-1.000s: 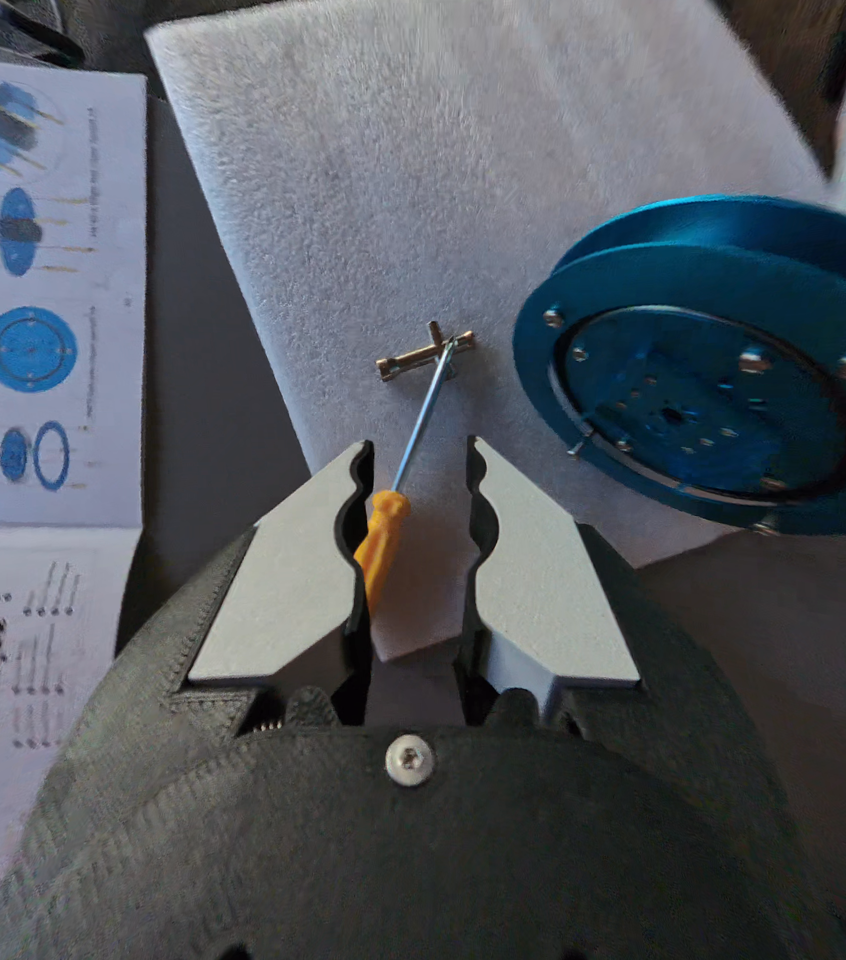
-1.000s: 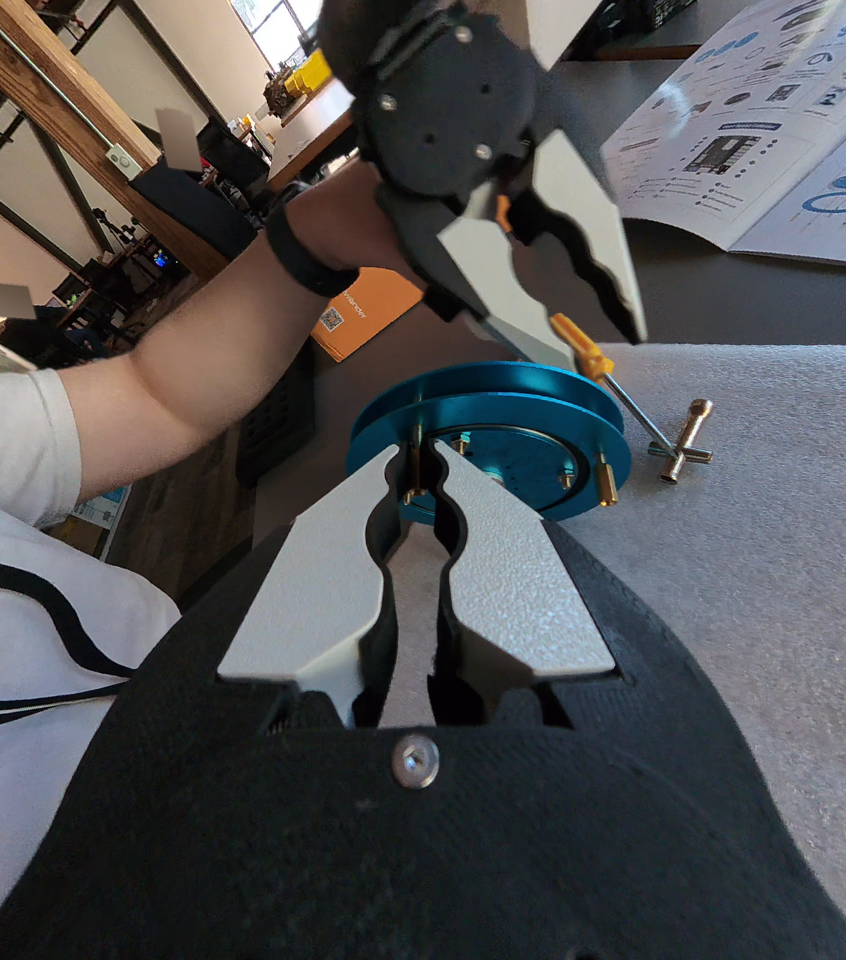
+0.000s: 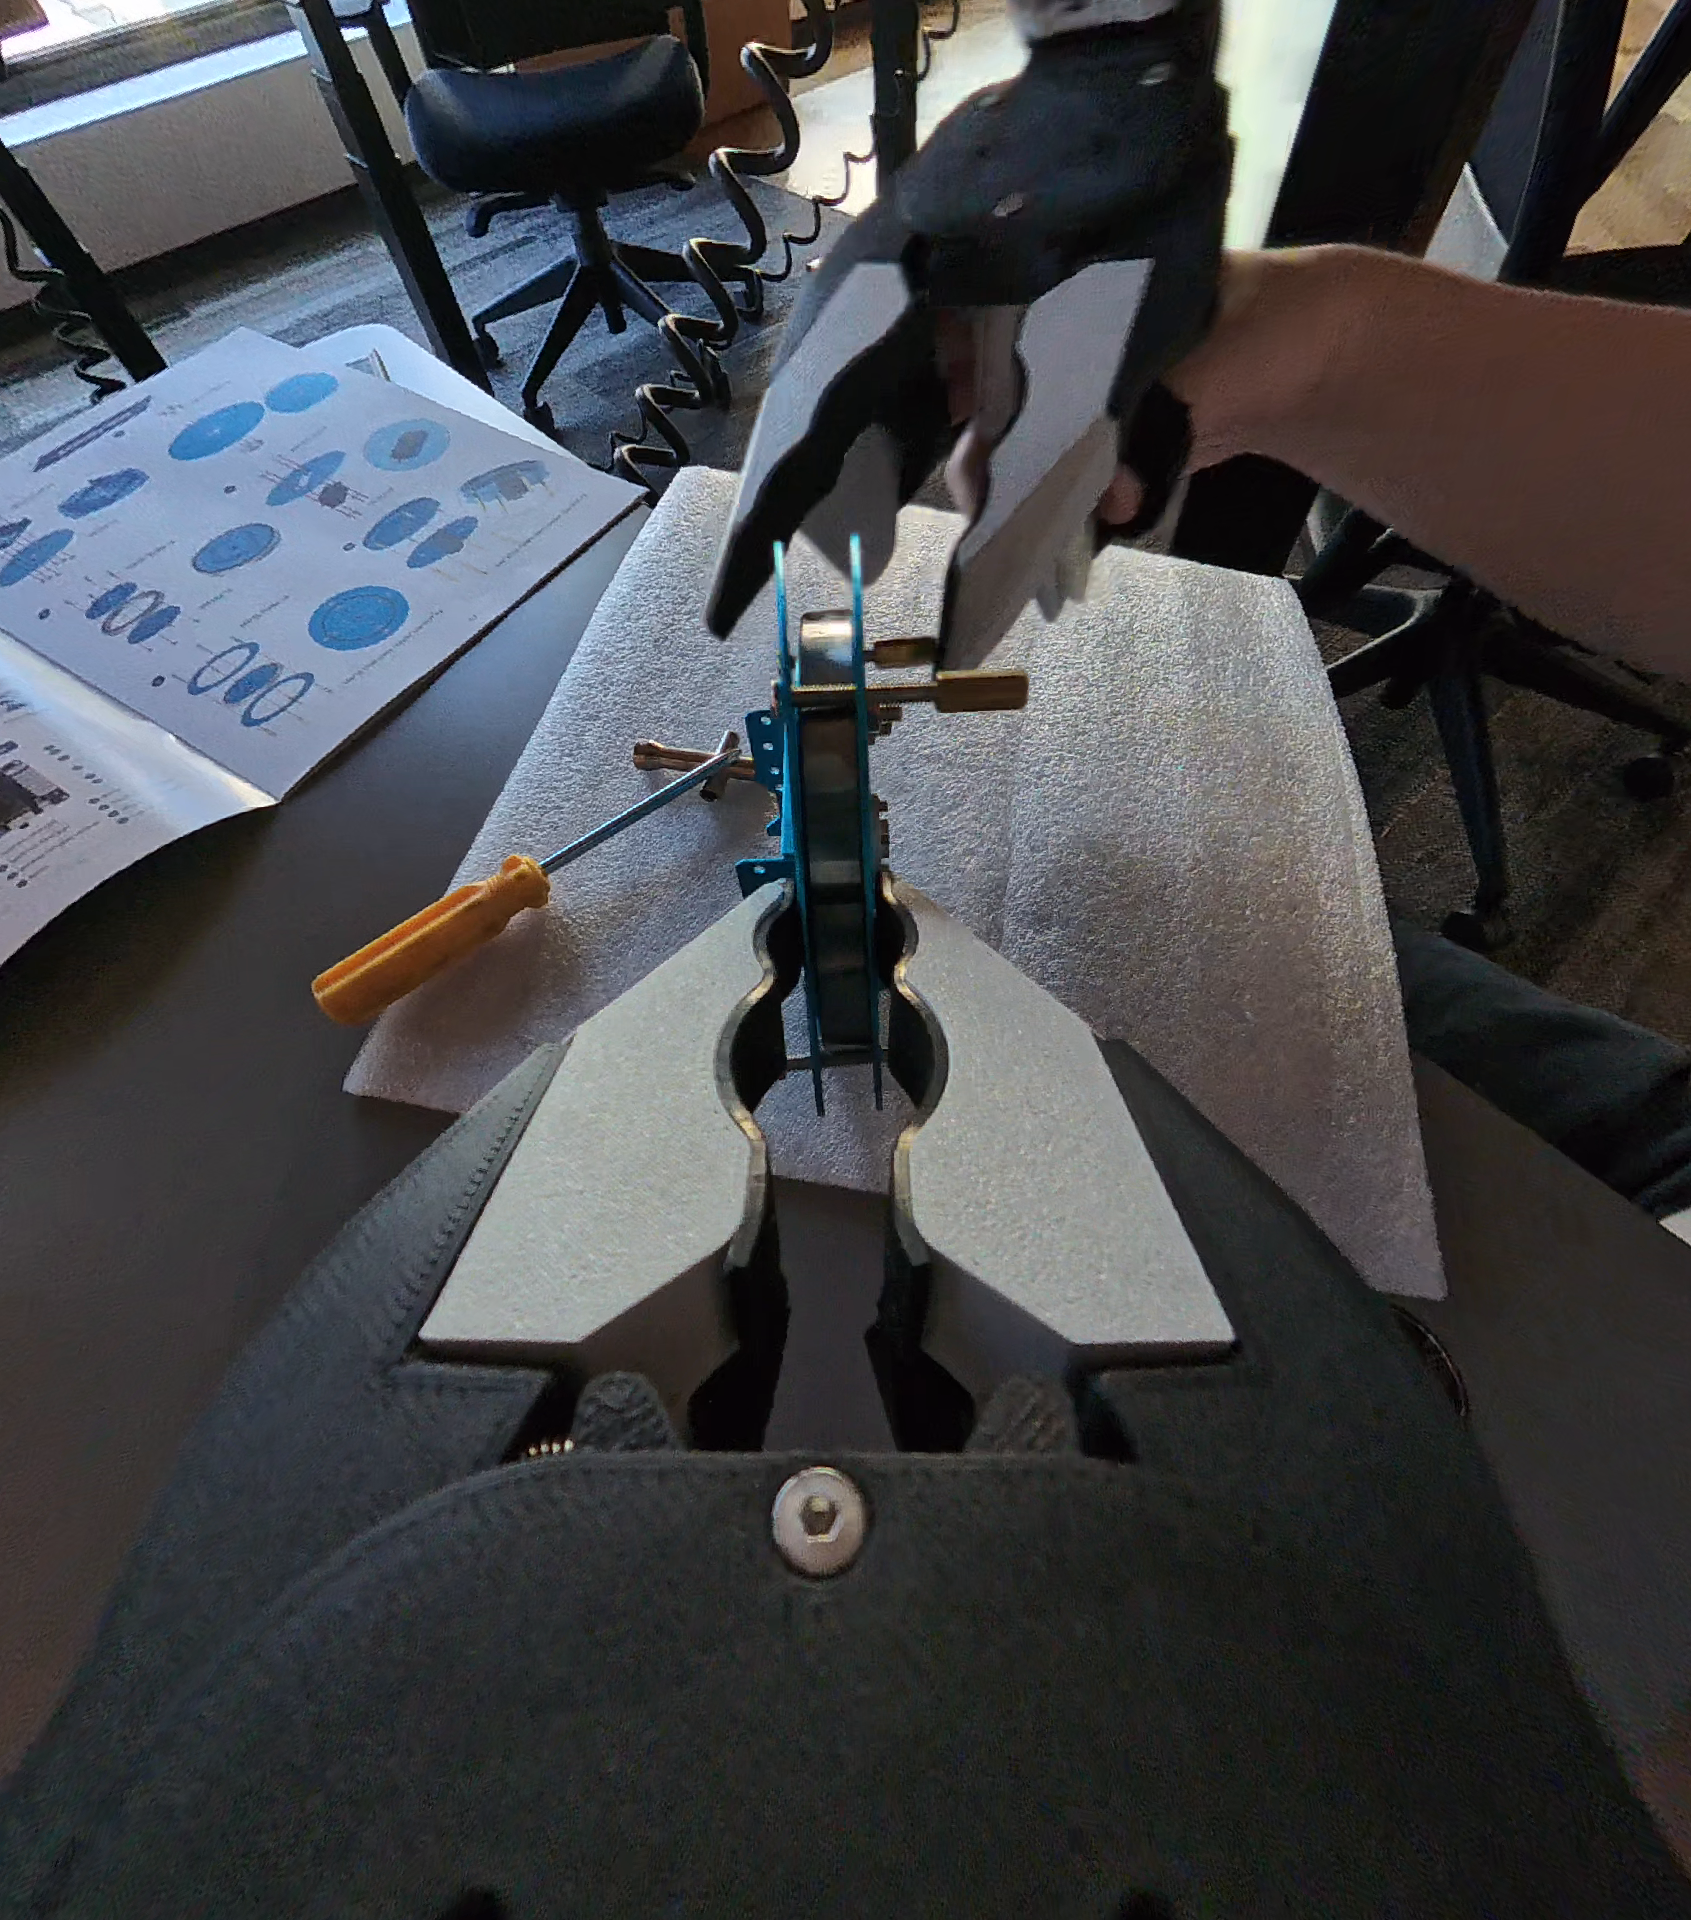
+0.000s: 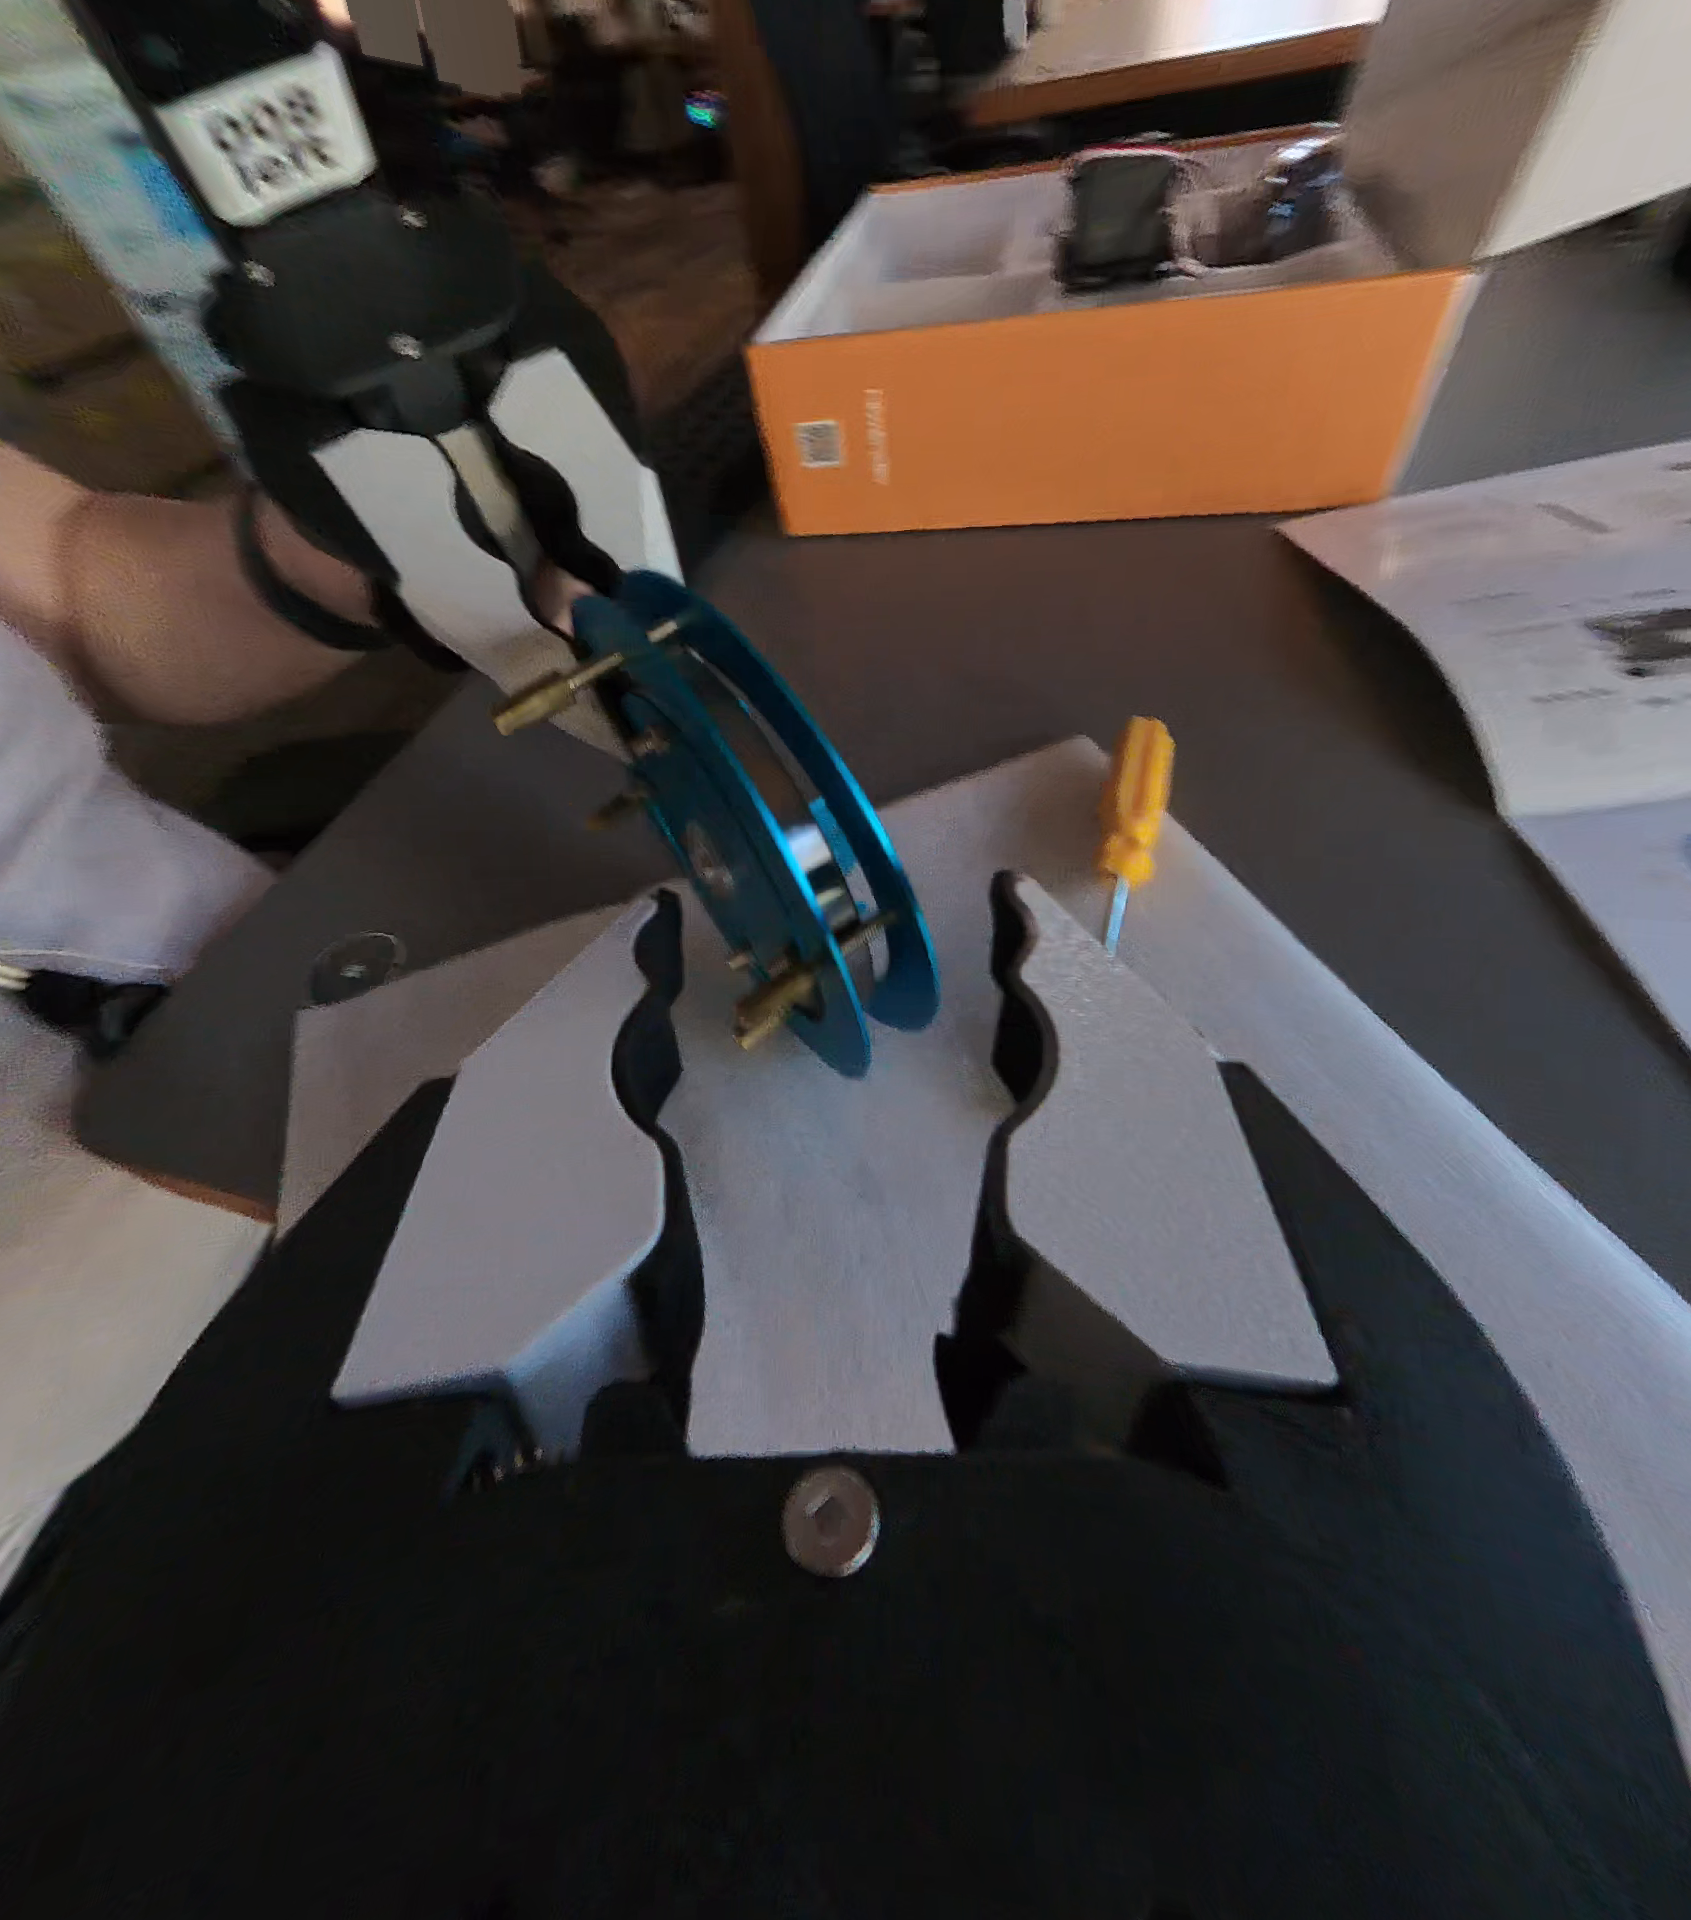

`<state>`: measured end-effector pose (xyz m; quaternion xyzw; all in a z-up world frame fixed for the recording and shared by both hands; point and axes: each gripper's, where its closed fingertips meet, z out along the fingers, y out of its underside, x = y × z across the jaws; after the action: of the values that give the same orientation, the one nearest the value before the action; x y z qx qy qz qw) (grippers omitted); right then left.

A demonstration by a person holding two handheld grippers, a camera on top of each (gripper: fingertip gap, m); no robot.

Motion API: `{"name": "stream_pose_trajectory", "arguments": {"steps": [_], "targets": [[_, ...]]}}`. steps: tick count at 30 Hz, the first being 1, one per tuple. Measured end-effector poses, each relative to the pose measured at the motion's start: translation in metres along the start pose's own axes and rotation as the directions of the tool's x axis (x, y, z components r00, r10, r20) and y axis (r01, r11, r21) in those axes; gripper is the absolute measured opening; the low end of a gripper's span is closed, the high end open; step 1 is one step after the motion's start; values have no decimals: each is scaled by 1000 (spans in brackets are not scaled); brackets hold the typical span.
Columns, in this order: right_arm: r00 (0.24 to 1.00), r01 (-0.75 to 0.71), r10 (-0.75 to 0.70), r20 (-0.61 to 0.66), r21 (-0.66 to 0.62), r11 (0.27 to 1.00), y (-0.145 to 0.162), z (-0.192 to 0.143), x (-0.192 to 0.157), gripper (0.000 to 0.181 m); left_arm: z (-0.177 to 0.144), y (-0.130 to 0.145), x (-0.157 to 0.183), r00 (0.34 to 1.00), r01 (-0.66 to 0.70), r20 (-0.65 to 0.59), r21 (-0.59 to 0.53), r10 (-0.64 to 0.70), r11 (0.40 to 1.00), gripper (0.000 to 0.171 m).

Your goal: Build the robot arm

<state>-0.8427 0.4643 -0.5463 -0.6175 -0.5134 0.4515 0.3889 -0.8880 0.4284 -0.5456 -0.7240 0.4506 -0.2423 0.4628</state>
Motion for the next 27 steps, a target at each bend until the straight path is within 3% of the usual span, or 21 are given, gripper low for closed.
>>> {"name": "stream_pose_trajectory", "arguments": {"steps": [5,8,14,18,22,27], "targets": [[960,-17,33,277,-60,998,1,16,-7,24,1,-1,-1,999,-23,-24,-5,22,1000,12],[938,-25,51,344,-80,996,-1,19,-8,21,-1,1,-5,1000,3,-17,23,-3,1000,13],[935,6,31,354,-104,995,-3,20,-9,16,-3,1,-7,997,68,-37,-10,-68,998,12],[930,-14,45,364,-87,996,-17,10,-21,15,-11,-17,1,991,108,-82,20,-106,994,12],[945,18,15,326,-98,995,-19,-6,-47,14,-18,-27,27,989,87,-125,6,-86,996,12],[950,1,36,310,-117,993,7,-26,-73,14,-7,-21,65,979,85,-188,20,-79,996,12]]}}
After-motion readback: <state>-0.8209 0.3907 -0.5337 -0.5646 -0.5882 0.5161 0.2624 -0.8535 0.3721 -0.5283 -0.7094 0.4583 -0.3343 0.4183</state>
